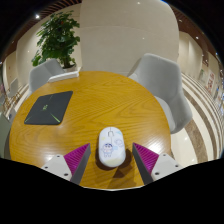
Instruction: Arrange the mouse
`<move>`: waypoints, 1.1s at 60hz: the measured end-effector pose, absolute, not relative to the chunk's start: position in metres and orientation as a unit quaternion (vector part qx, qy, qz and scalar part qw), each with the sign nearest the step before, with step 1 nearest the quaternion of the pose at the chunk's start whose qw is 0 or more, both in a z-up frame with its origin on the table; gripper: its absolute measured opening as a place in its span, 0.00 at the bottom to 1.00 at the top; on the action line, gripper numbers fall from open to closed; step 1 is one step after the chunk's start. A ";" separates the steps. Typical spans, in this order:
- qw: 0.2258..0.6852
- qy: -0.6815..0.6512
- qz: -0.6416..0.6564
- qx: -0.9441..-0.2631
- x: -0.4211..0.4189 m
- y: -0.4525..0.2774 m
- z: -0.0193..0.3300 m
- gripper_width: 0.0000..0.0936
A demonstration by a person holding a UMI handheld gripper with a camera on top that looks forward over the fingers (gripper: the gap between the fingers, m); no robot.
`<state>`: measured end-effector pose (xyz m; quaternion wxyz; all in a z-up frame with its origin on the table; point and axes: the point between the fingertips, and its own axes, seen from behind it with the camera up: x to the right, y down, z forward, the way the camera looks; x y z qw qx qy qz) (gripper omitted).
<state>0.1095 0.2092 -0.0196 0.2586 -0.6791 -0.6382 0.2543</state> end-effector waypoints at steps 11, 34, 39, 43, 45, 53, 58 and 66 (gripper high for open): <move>0.259 -0.642 0.251 -0.677 0.094 0.213 -0.020 0.92; 0.277 -0.639 0.235 -0.678 0.076 0.198 0.011 0.37; 0.272 -0.632 0.264 -0.676 0.057 0.165 0.054 0.37; 0.278 -0.631 0.290 -0.664 0.035 0.135 0.089 0.37; 0.280 -0.634 0.300 -0.655 0.023 0.117 0.104 0.37; 0.268 -0.644 0.340 -0.631 -0.024 0.034 0.129 0.37; 0.259 -0.662 0.341 -0.616 -0.048 -0.016 0.110 0.37; 0.235 -0.690 0.314 -0.608 -0.070 -0.067 0.048 0.37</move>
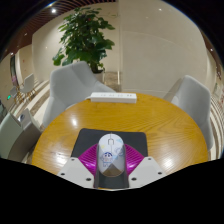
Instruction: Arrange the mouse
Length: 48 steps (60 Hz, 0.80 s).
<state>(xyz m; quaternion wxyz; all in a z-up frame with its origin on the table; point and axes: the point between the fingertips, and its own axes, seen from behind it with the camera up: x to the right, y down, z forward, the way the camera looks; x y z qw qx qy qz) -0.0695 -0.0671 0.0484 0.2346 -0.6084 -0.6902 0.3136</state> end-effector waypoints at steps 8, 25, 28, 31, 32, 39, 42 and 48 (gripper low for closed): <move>0.225 -0.694 0.279 -0.624 -0.075 -0.074 0.000 0.42; 0.212 -0.699 0.272 -0.626 -0.064 -0.075 -0.001 0.90; 0.217 -0.698 0.275 -0.625 -0.062 -0.072 0.012 0.92; 0.216 -0.695 0.282 -0.625 -0.053 -0.068 0.028 0.94; 0.216 -0.694 0.284 -0.626 -0.047 -0.065 0.035 0.93; 0.226 -0.685 0.279 -0.634 0.001 -0.036 0.074 0.92; 0.227 -0.682 0.273 -0.640 0.029 -0.023 0.089 0.92; 0.218 -0.677 0.271 -0.649 0.088 -0.001 0.108 0.93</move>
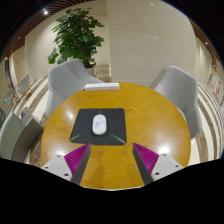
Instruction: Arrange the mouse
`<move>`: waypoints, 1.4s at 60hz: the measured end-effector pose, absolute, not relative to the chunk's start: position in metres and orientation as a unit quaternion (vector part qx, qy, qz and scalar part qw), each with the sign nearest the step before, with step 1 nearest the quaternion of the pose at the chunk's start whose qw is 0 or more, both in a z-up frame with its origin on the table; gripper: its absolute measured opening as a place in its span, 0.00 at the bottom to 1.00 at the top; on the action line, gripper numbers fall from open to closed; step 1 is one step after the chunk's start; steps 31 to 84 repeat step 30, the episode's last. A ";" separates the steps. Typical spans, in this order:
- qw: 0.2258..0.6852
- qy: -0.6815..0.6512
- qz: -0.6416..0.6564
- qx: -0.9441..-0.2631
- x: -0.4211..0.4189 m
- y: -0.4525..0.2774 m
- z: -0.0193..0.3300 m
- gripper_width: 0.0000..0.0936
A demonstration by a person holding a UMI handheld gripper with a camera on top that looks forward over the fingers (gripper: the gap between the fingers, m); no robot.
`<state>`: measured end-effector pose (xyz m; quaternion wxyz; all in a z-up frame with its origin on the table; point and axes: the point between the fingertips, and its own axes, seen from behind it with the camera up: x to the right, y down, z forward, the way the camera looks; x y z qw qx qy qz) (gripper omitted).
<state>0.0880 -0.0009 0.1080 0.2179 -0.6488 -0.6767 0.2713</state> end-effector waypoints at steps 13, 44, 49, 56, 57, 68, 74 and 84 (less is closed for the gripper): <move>0.236 -0.676 0.254 -0.650 0.191 0.054 0.127 0.93; 0.245 -0.685 0.239 -0.643 0.262 0.094 0.119 0.93; 0.245 -0.685 0.239 -0.643 0.262 0.094 0.119 0.93; 0.245 -0.685 0.239 -0.643 0.262 0.094 0.119 0.93; 0.245 -0.685 0.239 -0.643 0.262 0.094 0.119 0.93; 0.245 -0.685 0.239 -0.643 0.262 0.094 0.119 0.93; 0.245 -0.685 0.239 -0.643 0.262 0.094 0.119 0.93; 0.245 -0.685 0.239 -0.643 0.262 0.094 0.119 0.93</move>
